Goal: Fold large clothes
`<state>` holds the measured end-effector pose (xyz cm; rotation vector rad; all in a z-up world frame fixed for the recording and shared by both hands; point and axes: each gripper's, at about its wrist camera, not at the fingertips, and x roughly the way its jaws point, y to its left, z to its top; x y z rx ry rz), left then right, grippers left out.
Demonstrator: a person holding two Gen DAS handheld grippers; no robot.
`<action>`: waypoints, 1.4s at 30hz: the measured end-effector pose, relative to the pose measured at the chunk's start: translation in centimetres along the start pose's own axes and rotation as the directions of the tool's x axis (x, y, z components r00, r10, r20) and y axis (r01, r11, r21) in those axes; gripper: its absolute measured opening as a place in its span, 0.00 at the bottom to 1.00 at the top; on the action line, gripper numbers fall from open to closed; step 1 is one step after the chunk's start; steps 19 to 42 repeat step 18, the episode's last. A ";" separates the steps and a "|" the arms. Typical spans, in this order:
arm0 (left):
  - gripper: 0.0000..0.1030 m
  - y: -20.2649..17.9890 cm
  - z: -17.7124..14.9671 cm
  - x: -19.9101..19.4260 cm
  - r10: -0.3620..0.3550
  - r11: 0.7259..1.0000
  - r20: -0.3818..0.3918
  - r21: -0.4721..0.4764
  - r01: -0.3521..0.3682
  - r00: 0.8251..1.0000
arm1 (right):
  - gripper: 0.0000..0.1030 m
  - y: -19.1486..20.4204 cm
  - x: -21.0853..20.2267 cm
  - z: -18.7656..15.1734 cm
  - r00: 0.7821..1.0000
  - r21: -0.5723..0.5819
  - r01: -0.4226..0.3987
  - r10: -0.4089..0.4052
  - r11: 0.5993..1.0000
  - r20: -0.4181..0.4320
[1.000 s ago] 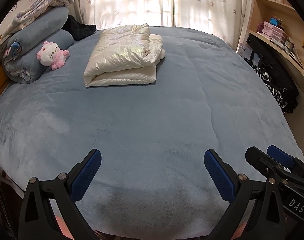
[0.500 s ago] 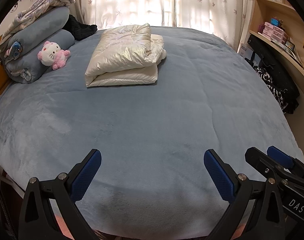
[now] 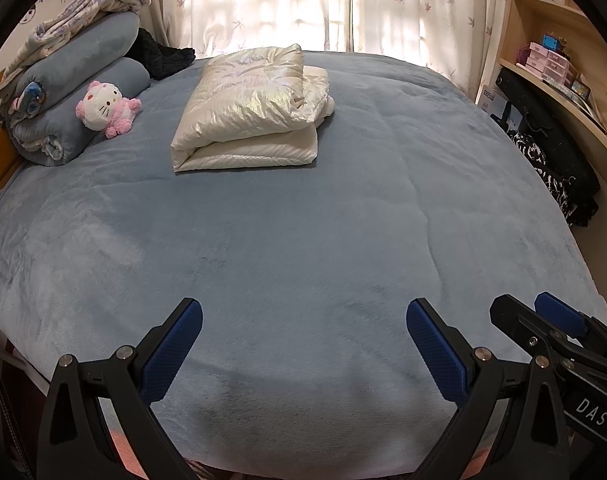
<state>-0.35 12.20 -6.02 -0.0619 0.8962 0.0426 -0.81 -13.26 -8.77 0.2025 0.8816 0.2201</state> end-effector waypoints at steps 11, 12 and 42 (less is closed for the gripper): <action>0.98 0.1 -0.3 0.2 0.008 1.000 -0.010 -0.002 -0.008 1.000 | 0.79 0.3 0.2 -0.3 1.000 0.007 0.005 -0.005 1.000 -0.010; 0.98 0.2 -0.3 0.3 0.008 1.000 -0.011 -0.001 -0.008 1.000 | 0.79 0.2 0.2 -0.3 1.000 0.008 0.005 -0.005 1.000 -0.010; 0.98 0.0 -0.4 0.5 0.015 1.000 -0.019 0.000 -0.015 1.000 | 0.79 0.1 0.4 -0.4 1.000 0.008 0.007 -0.007 1.000 -0.017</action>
